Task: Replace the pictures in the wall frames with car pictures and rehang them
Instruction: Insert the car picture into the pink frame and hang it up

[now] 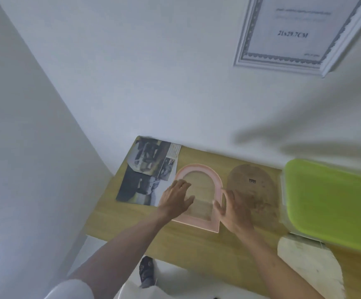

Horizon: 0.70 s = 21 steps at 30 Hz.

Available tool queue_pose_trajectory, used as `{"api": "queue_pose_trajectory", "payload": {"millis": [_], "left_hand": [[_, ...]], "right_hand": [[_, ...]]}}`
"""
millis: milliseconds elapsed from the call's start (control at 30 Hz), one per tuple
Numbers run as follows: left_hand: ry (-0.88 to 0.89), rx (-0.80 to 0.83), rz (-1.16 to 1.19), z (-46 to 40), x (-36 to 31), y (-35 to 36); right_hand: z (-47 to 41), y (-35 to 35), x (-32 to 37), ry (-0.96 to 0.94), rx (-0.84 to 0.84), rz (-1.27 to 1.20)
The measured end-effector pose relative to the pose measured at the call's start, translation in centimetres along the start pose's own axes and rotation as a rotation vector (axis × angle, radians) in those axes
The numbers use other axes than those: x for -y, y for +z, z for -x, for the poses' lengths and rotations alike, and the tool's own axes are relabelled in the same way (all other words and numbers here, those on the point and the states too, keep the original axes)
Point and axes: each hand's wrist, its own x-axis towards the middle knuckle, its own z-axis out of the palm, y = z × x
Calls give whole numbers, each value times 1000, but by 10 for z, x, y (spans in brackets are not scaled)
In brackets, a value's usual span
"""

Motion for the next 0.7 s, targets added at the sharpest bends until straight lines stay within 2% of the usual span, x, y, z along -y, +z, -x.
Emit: {"api": "queue_pose_trajectory", "payload": {"millis": [100,233,367,700], "left_hand": [[-30,-16,-14,-16,51,-26],[-70,8,-54,-30,113,-53],[-38,25,-72,-44,164,-71],[127,88,-160,-58,229,-65]], "right_hand": [[-41,19,47,-82,32,21],[-83,43,107,-94,165,49],[-119,64,154,-121,239,39],[-164,104,196,-17,420,81]]}}
